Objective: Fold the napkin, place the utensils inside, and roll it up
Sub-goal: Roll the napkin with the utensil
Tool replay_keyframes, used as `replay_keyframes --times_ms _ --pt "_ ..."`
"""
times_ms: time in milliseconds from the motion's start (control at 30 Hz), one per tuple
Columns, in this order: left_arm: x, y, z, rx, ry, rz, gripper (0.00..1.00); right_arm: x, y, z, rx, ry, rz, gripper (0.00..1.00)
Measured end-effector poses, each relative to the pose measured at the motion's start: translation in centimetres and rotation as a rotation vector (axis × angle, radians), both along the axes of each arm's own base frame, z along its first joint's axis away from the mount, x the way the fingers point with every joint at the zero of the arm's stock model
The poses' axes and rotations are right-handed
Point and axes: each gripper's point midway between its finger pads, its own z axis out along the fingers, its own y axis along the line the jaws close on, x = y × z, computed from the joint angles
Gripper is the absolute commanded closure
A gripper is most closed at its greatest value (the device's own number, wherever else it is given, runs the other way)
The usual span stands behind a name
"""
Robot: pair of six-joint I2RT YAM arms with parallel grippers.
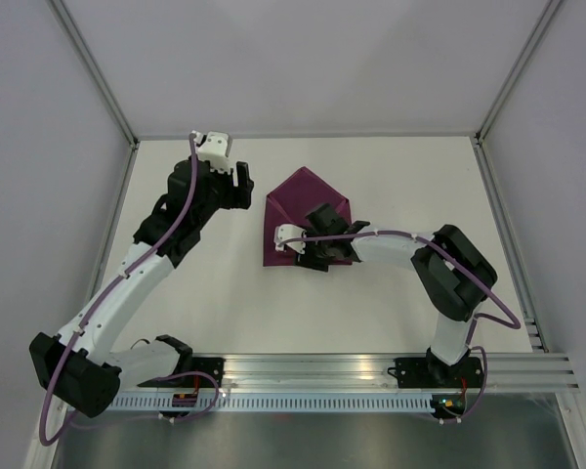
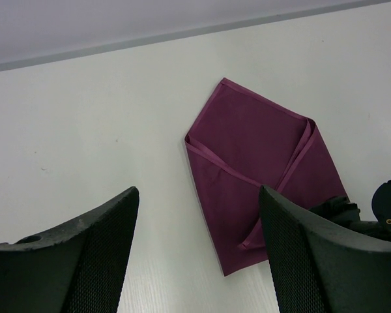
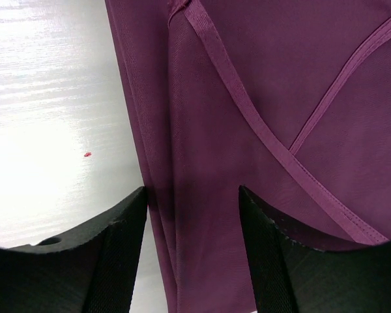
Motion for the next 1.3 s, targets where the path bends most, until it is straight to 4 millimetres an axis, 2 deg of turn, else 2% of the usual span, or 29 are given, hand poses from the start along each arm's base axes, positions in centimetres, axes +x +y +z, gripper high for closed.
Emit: replay_keyframes --times_ms 333,600,733,933,967,1133,1300 --pt "0.0 -1.0 -0.5 -0.004 0.033 -0.053 0.23 0.3 0.6 -0.3 -0.044 0.002 0.087 0.44" --pt "0.3 -1.8 -1.2 -0.002 0.064 -0.086 0.24 -0.3 0.7 -0.6 -0.075 0.056 0.149 0.59" --pt "0.4 -2.2 -1.5 -0.003 0.075 -0.101 0.24 -0.5 0.6 -0.8 -0.077 0.086 0.167 0.62" --pt "0.2 -2.4 -1.5 -0.006 0.081 -0.113 0.26 -0.7 0.4 -1.0 -0.060 0.153 0.179 0.73" --pt "0.2 -2.4 -1.6 -0.007 0.081 -0.117 0.26 -0.7 0.4 -1.0 -0.054 0.168 0.180 0.78" --pt "0.1 -2.7 -1.6 -0.012 0.084 -0.134 0.29 -0.3 0.0 -1.0 -0.025 0.261 0.196 0.84" --pt "-0.2 -3.2 -1.6 -0.020 0.088 -0.160 0.36 0.1 -1.4 -1.0 -0.004 0.357 0.197 0.89"
